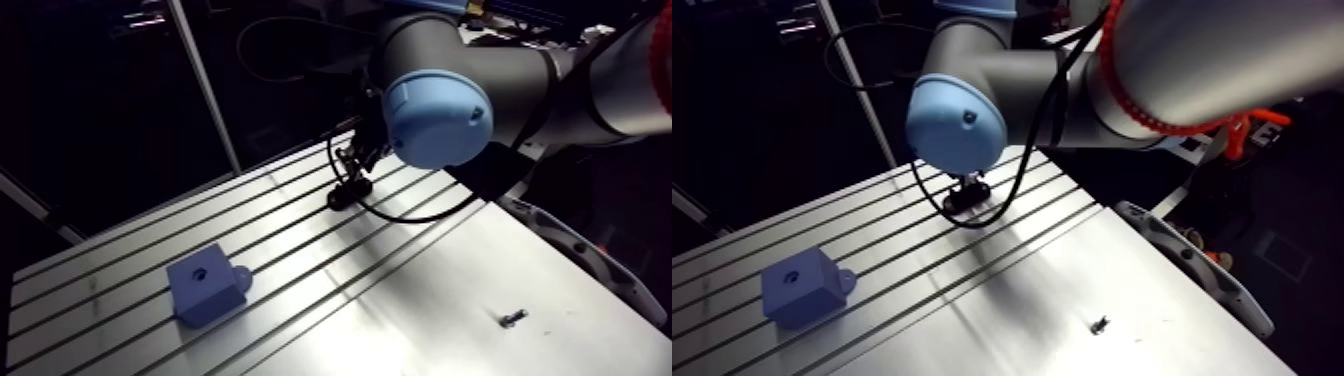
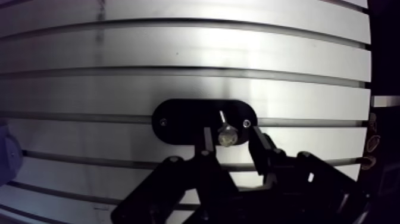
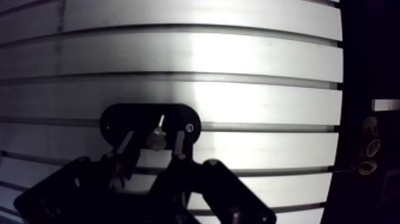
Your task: Pick up the M10 bolt and insert it into the hex recess until seated.
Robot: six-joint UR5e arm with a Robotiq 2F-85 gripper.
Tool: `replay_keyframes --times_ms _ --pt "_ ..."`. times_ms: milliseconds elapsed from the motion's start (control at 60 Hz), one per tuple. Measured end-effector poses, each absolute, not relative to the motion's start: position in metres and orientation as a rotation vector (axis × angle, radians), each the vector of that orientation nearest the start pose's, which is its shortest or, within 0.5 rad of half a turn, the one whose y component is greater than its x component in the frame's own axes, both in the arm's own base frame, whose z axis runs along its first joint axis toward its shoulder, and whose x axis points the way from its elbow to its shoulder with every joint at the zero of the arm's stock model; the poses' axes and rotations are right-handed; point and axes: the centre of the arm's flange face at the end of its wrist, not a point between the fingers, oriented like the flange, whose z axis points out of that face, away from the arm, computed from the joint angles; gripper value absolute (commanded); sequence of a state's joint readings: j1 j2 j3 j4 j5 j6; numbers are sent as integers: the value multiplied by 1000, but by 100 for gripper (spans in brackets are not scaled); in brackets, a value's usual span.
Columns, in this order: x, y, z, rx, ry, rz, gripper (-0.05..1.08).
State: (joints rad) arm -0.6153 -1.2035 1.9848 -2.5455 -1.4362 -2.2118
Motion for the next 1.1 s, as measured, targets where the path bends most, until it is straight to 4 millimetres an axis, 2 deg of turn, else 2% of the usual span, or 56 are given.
replay_keyframes --times_ms 600,700,1100 --pt "-532 196 203 -63 3371 4 57" --pt "-532 196 203 -61 3371 5 61" --pt "-533 197 204 -55 3374 11 62"
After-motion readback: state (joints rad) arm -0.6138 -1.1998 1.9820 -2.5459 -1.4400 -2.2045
